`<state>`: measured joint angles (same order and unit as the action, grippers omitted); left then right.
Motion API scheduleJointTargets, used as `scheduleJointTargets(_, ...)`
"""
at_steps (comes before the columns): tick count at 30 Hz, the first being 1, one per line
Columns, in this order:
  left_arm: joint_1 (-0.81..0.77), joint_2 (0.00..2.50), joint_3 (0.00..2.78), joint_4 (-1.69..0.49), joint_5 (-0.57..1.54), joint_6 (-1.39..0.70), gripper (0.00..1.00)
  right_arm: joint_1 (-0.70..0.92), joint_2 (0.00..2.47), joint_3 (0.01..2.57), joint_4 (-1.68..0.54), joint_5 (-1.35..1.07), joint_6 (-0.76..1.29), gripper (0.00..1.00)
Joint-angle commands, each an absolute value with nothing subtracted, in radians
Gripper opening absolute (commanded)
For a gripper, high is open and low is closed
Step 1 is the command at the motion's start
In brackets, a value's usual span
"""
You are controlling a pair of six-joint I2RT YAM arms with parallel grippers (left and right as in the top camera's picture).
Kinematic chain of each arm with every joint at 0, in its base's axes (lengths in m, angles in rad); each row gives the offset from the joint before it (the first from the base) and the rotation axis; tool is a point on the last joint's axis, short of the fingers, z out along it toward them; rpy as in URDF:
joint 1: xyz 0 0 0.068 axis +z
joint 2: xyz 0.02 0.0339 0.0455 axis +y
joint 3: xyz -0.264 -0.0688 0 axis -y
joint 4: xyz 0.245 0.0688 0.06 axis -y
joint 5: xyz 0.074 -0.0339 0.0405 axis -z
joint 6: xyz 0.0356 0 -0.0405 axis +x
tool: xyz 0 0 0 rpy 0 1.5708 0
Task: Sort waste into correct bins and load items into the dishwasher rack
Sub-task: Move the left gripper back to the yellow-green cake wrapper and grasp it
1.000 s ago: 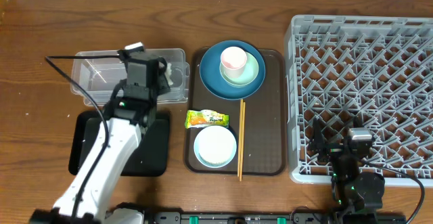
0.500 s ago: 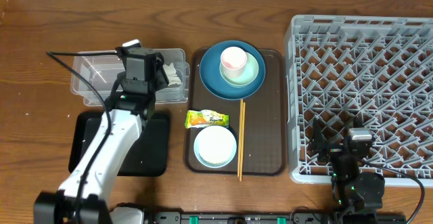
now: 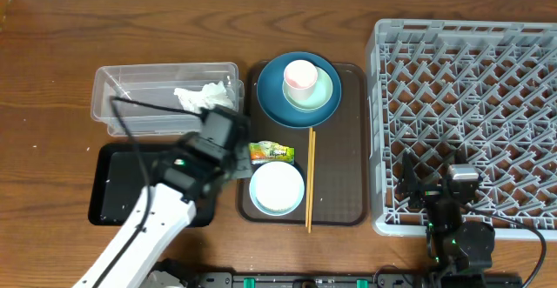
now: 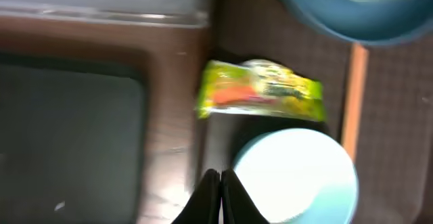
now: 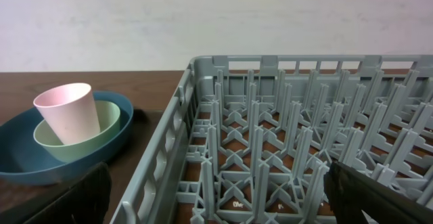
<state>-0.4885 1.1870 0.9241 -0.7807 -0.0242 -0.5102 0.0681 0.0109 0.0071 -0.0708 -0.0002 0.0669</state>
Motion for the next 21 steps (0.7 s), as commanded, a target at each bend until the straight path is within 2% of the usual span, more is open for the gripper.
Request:
scheduleJointTargets(1, -0.553, 1.229, 0.918, -0.709, -0.08, -0.535, 0.06, 0.077, 0.006, 0.005, -0.075, 0.0, 0.062, 0.99)
scheduleJointTargets(7, -0.577, 1.352, 0.918, -0.491, -0.15, -0.468, 0.06, 0.077, 0.006, 0.005, -0.075, 0.0, 0.062, 0.99)
scheduleJointTargets(12, -0.577, 1.486, 0.918, -0.48, -0.138, -0.468, 0.06, 0.077, 0.006, 0.005, -0.075, 0.0, 0.062, 0.99)
scheduleJointTargets(21, -0.577, 1.565, 0.918, -0.527, 0.175, -0.465, 0.06, 0.077, 0.006, 0.005, -0.075, 0.0, 0.062, 0.99)
